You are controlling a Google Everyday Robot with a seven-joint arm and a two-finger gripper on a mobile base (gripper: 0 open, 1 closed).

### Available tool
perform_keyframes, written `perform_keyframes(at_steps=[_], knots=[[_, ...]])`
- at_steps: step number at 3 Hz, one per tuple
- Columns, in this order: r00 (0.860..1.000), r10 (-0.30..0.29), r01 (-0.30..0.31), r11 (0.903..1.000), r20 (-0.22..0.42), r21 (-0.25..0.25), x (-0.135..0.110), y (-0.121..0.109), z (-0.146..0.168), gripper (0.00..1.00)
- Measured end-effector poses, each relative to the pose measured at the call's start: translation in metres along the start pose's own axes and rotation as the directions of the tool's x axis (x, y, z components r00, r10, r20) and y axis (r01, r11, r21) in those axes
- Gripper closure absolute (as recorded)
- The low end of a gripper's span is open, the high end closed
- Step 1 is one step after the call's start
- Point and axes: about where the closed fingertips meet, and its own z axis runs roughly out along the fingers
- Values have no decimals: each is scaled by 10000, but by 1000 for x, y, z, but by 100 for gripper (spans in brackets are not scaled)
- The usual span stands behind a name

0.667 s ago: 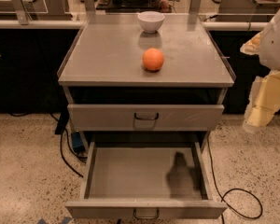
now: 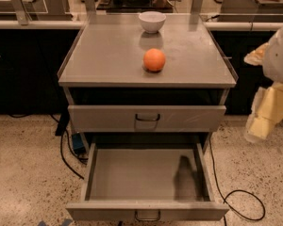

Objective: Close middle drawer

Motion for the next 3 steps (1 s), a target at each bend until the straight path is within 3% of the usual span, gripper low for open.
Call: perform_keyframes(at_steps=[1, 2, 3], knots=[[9922, 857, -809, 9952, 905, -554, 11, 25, 48, 0], [9741, 1521, -1264, 9799, 1674, -1545, 10, 68, 119, 0], [9740, 1522, -1265, 9798, 1675, -1546, 10, 68, 119, 0]])
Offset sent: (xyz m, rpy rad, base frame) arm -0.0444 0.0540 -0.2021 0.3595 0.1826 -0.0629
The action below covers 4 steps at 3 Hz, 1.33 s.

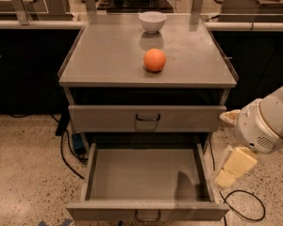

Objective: Close middle drawer

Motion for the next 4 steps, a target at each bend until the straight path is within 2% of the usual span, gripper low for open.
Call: perform_keyframes(at_steps=[1, 2, 3, 4], knots=[[9991, 224, -217, 9996, 371, -183, 1, 12, 26, 0], [9953, 833, -822, 9964, 492, -230, -3, 43, 77, 18], [9926, 1158, -1150, 9931, 375, -233, 4, 61, 111, 41], [9926, 1156, -1148, 9931, 374, -226, 5, 61, 111, 63]])
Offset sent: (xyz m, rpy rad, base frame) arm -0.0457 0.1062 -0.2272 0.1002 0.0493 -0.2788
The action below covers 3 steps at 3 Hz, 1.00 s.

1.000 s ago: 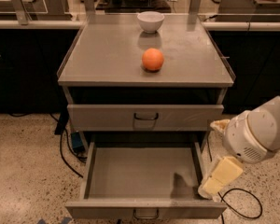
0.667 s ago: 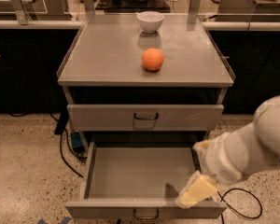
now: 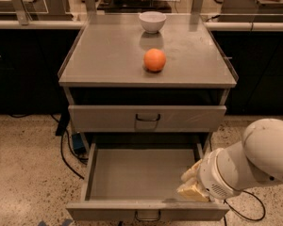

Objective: Close middle drawer

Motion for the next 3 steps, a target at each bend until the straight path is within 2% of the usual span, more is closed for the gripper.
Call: perform_keyframes(at_steps=[1, 2, 3], knots=[[10000, 0, 0, 10000, 0, 0, 0, 0, 0, 87], [9986, 535, -536, 9978, -40, -399, 15, 5, 25, 100], [9885, 1497, -1509, 9857, -207, -755, 44, 8, 72, 100]])
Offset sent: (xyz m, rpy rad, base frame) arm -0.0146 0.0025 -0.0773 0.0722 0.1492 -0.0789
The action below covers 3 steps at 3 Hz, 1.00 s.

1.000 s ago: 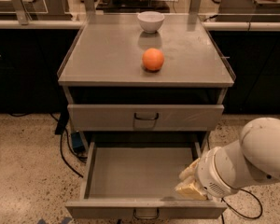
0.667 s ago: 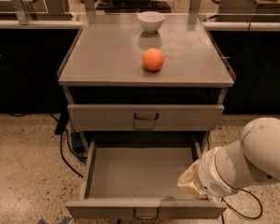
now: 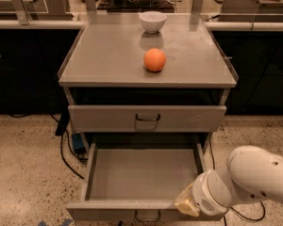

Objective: Close middle drawer

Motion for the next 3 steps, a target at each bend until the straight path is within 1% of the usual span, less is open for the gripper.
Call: perform_keyframes(at_steps=[1, 2, 3], knots=[[9956, 898, -900, 9959, -255, -72, 36, -3, 45, 100], [9860, 1549, -1503, 9859, -622, 738, 69, -9, 68, 100], [9745, 2208, -2160, 9712, -392, 1009, 70, -12, 71, 100]])
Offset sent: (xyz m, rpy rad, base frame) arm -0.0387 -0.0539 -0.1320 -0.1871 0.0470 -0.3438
